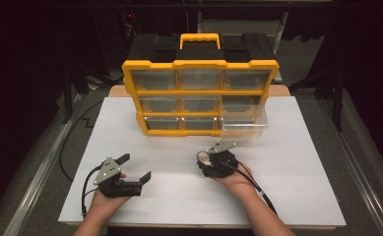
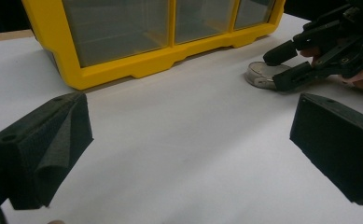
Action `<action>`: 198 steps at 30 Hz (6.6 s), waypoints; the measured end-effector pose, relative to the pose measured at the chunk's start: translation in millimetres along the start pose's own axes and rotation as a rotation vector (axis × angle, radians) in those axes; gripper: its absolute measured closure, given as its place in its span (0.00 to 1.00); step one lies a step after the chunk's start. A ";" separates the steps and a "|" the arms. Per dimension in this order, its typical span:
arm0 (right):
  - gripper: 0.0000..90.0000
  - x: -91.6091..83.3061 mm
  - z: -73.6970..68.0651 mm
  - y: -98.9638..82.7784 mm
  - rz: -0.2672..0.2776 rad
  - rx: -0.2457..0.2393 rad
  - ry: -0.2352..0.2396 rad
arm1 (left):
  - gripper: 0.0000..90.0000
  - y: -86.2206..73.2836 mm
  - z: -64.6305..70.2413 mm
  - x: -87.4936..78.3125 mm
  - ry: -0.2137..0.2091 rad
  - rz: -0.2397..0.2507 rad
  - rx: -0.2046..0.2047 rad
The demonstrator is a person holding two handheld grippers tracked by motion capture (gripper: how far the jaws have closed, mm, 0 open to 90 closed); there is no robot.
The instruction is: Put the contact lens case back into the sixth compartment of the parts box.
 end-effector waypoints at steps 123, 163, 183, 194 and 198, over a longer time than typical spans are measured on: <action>0.55 -112.7 40.3 -75.6 -0.064 0.042 -0.002 | 0.01 5.2 -17.1 0.4 0.053 0.041 -0.050; 0.55 -110.5 37.4 -79.8 -0.260 -0.037 0.137 | 0.01 5.0 -14.6 0.6 0.048 0.046 -0.004; 0.55 -112.8 35.0 -72.0 -0.357 -0.100 0.189 | 0.01 4.4 -14.4 -0.8 0.051 0.042 0.000; 0.55 -116.0 34.7 -70.8 -0.411 -0.124 0.218 | 0.01 3.7 -13.4 -0.3 0.049 0.039 0.005; 0.55 -117.1 35.3 -70.6 -0.420 -0.124 0.225 | 0.01 3.3 -12.8 0.0 0.047 0.037 0.007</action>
Point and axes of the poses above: each handheld gripper's, and its own axes: x roughly forward along the jaws, y roughly out of its top, z roughly to its right, the point moved 7 cm from there along x, roughly forward along the jaws, and after that the axes turned 12 degrees about -x, right-handed, at the moved point
